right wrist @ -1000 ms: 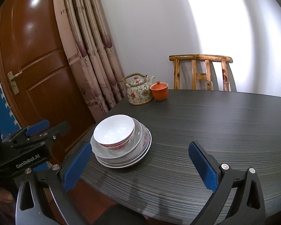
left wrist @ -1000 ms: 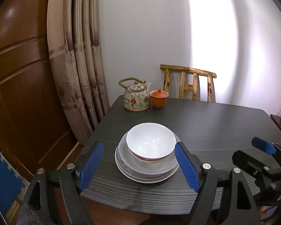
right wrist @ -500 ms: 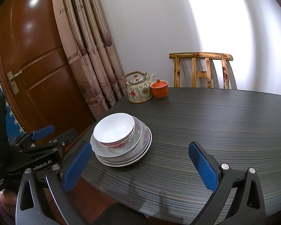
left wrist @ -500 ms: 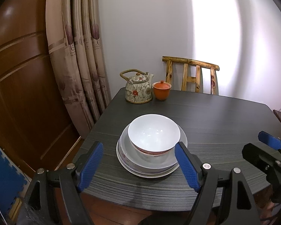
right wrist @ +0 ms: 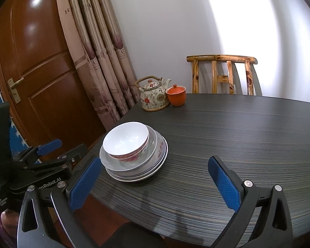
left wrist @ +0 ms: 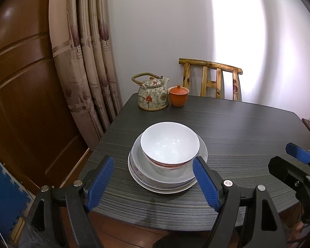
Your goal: Organize plates and bowls
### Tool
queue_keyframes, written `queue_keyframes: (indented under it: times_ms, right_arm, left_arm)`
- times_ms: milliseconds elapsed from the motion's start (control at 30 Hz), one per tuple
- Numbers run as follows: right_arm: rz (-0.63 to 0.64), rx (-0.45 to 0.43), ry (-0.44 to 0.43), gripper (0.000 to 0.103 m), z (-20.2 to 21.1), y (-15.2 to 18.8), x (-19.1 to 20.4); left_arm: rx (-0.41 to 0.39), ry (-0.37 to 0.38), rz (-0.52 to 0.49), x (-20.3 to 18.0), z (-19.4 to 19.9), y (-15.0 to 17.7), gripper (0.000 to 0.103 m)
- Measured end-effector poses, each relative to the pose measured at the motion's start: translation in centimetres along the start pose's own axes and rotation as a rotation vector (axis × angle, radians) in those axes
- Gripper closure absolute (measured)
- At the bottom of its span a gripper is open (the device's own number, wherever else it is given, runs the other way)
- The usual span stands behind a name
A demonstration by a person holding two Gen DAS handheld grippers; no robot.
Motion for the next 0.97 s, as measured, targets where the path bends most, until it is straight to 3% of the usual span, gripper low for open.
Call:
queue_keyframes:
  times_ms: [533, 700, 833, 967]
  right_arm:
    - [-0.026, 0.019, 0.003, 0.0, -0.3, 0.4, -0.8]
    - [-0.045, 0.037, 0.014, 0.0, -0.6, 1.0, -2.1]
    - [-0.068, 0.056, 0.066, 0.0, -1.3, 1.3, -5.8]
    - [-0.128, 0.063, 0.215, 0.0, -1.5, 1.2, -14.5]
  left_arm:
    - [0.027, 0.003, -0.014, 0.0, -0.8, 0.5, 0.022]
    - [0.011, -0.032, -0.043, 0.0, -1.0, 0.6, 0.022]
    - [-0.002, -0.05, -0.032, 0.4, -1.1, 0.7, 0.022]
    - [0.032, -0.012, 0.042, 1.3, -1.3, 1.0, 0.022]
Point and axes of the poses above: each gripper's, at about its wrist camera, not at the fingertips, and z roughly against the way its jaws point, x to its left, y to its underside, the point moved 8 cm from there along -z, roughly the way its jaws point, and after that the axes turned 6 degrees about -x, right-handed, at the moved point
